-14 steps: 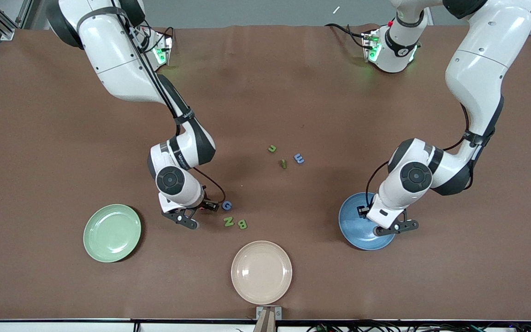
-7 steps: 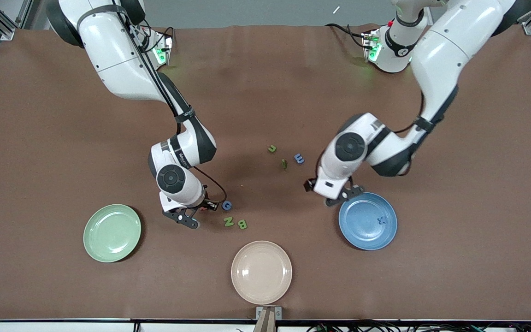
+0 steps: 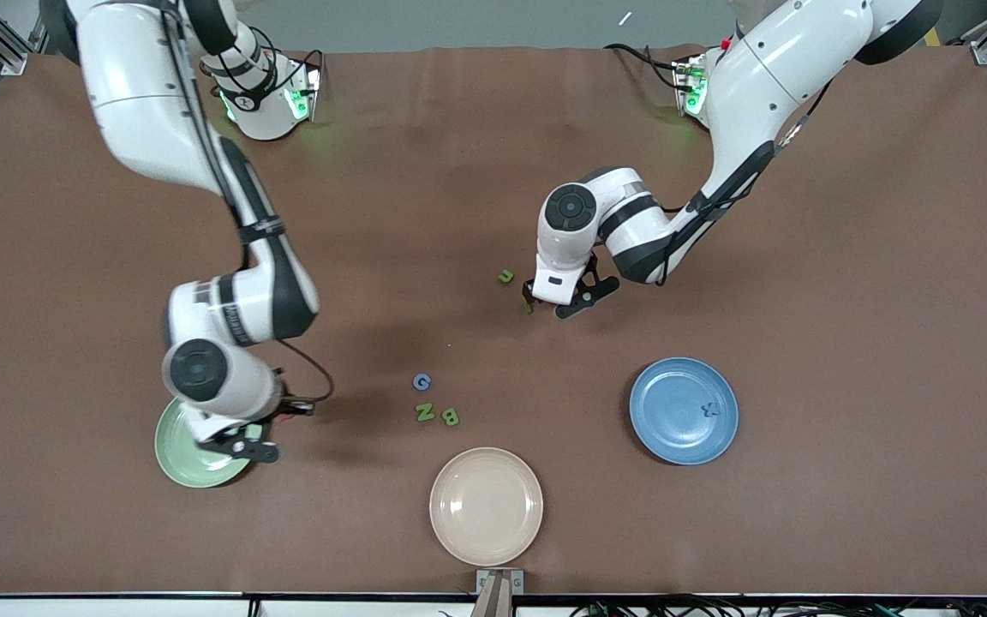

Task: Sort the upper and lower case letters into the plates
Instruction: 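Drop the pink o on the green plate while the left gripper grasps m, then carry the blue m toward the blue plate while the right gripper grasps g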

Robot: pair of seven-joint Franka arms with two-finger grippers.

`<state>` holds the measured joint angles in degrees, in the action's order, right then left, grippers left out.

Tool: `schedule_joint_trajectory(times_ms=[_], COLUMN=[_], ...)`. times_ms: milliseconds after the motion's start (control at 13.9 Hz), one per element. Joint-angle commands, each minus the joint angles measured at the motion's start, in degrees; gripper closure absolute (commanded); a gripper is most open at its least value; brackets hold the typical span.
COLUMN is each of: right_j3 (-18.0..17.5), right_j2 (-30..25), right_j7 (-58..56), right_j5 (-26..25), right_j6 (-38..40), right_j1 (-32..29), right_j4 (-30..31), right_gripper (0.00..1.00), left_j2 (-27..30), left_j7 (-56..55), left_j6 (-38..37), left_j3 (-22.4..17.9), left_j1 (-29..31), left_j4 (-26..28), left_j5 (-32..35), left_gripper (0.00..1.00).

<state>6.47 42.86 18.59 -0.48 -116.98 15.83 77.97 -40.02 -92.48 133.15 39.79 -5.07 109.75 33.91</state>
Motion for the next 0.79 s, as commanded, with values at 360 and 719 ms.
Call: schedule_joint_trajectory(times_ms=[360, 719], right_j3=[-0.8, -1.5], right_j2=[1.5, 1.2], right_j7=[-18.9, 2.4], right_j5=[0.0, 2.7], right_j6=[-4.3, -3.9], right_j1=[-9.0, -0.2], right_j4=[1.0, 1.1], right_gripper=[0.20, 0.15], left_j2=[-1.8, -2.8], left_j7=[-1.0, -1.1], left_j6=[4.4, 4.5], left_j3=[-0.7, -1.7], left_j1=[0.5, 0.7], left_j4=[0.3, 0.1], left_j5=[1.7, 1.6], left_gripper=[0.26, 0.74])
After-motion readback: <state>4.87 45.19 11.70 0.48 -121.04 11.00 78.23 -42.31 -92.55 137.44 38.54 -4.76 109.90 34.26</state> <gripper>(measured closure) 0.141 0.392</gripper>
